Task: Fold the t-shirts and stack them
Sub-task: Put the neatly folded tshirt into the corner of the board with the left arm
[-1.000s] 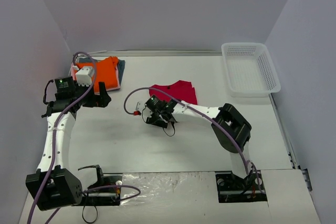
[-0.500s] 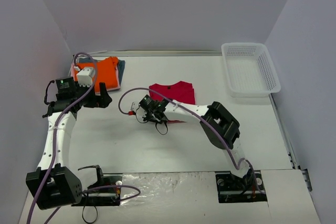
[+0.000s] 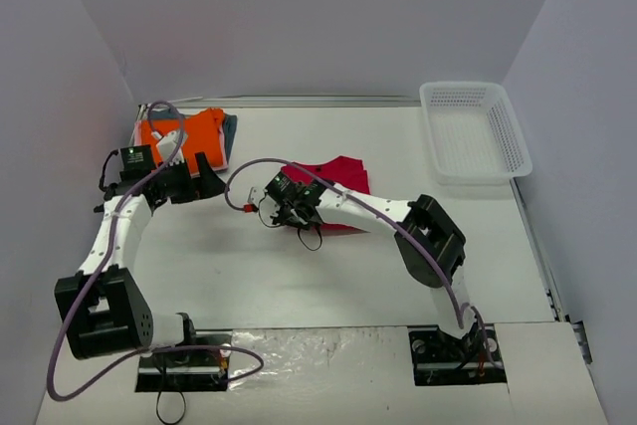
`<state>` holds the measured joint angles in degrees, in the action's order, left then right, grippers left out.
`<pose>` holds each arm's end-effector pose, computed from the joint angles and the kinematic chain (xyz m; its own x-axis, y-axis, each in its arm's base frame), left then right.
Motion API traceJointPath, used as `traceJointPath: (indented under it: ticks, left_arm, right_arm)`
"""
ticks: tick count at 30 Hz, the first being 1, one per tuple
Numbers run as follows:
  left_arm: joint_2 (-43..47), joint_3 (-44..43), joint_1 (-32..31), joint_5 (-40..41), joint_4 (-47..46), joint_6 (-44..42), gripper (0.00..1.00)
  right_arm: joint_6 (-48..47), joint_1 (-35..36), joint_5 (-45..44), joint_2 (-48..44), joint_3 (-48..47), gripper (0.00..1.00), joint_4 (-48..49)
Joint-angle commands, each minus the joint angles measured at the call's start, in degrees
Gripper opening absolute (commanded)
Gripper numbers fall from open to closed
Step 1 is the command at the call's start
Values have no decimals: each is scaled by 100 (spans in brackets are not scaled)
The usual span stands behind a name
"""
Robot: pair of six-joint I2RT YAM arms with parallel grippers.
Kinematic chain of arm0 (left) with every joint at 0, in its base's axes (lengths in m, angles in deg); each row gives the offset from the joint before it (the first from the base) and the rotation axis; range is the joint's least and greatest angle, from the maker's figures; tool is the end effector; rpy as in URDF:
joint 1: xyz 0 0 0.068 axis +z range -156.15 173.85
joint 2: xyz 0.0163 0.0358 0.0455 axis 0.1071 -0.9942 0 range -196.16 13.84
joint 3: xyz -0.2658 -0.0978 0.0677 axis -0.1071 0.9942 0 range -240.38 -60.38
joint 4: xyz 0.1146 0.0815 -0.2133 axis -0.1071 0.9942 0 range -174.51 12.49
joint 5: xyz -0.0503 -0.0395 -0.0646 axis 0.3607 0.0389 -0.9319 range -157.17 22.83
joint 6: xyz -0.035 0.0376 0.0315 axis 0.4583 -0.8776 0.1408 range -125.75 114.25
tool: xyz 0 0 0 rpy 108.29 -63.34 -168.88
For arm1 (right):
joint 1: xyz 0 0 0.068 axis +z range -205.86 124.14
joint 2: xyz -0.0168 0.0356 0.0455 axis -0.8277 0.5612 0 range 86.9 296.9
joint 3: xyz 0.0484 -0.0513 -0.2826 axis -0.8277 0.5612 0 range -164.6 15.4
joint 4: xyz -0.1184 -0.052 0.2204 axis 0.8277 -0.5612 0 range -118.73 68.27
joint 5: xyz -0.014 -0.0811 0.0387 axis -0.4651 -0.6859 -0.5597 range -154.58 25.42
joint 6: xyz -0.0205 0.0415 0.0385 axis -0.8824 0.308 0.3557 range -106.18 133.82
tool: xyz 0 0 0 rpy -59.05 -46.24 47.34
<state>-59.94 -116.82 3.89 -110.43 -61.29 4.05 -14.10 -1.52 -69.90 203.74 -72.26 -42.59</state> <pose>0.2688 0.0165 0.3021 -0.6966 -0.2492 -0.6728 0.2712 0.7767 -0.5685 0.2724 0.3725 0.2113 -0.0323 -0.8447 -0.5343 -0.8934 0.2641 -0.3635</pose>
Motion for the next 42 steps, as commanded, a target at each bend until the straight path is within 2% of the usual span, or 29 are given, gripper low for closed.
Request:
traceJointPath:
  ticks: [1,8,12,16,18,25,32,40,42]
  left_arm:
    - [-566,-147,-99,-674,-362,776,94]
    - [-1963,-349,-634,-956,-722,1707,94]
    - [-2439,-376,-942,-886,-1574,2560,94]
    - [-2808,-551,-1258,-675,-2364,3613,94]
    - [-3019,-622,-1364,-543,-2769,3879,94]
    - [-3511,-912,-1935,28,-3341,4818,94]
    - [-3916,-1255,-2550,-42,-3473,5216,94]
    - [-3978,-1202,-2841,-287,-3825,5506,94]
    - [-4004,-1193,-2850,-445,-4166,5567,94]
  right_arm:
    - [-3,-73,-92,-714,-278,0,-287]
    - [-90,-135,-145,-952,-270,0,-392]
    - [-126,-170,-223,-970,-208,0,-392]
    - [-143,-275,-180,-891,-208,0,-410]
    - [-152,-293,-206,-838,-243,0,-427]
    - [-170,-293,-109,-698,-348,0,-498]
    - [-196,-293,-22,-645,-331,0,-524]
    - [-222,-293,5,-513,-375,0,-533]
    - [-214,-293,14,-478,-392,0,-542]
